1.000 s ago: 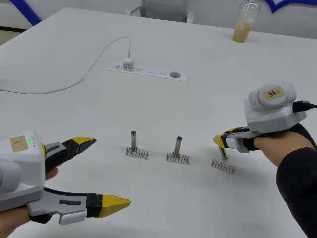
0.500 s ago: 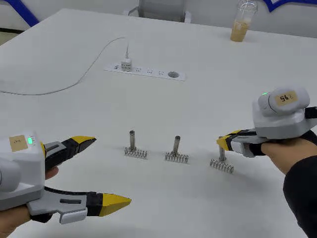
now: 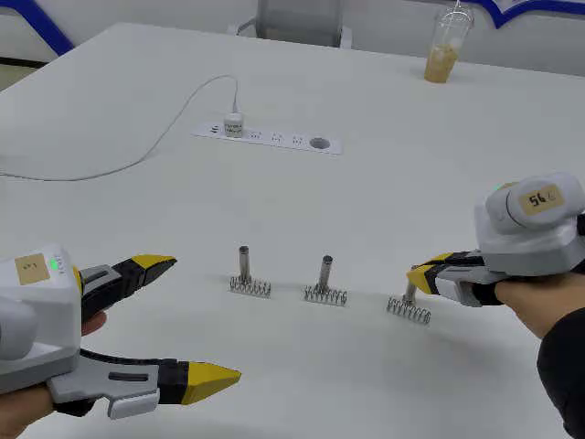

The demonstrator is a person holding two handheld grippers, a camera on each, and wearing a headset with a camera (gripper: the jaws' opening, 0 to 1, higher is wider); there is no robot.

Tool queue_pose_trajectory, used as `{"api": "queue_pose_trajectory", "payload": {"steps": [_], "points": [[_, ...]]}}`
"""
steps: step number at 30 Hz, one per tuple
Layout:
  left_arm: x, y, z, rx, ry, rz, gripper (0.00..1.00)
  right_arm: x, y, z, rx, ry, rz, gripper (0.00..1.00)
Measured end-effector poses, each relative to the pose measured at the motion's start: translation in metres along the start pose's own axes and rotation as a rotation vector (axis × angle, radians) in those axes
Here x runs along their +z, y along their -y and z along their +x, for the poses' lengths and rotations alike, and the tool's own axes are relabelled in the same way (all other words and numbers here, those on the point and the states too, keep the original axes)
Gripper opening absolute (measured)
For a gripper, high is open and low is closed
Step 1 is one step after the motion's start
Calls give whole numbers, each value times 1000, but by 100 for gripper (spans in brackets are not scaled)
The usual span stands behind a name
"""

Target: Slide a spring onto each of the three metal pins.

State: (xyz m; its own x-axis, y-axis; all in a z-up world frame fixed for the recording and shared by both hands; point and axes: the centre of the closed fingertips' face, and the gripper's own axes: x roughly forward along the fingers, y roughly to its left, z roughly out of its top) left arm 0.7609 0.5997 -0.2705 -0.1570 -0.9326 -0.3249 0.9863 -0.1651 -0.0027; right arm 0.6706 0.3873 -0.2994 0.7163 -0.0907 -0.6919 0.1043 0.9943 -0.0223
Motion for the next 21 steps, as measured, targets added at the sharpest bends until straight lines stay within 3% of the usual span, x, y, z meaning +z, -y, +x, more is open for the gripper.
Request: {"api": "queue_pose_trajectory", "payload": {"steps": [13, 21], "points": [[2, 4, 3, -13, -1, 6, 95, -4, 0, -1, 5, 4, -2, 10], [4, 5, 3, -16, 4, 10, 95, -5, 3, -8, 4, 15, -19, 16]]}}
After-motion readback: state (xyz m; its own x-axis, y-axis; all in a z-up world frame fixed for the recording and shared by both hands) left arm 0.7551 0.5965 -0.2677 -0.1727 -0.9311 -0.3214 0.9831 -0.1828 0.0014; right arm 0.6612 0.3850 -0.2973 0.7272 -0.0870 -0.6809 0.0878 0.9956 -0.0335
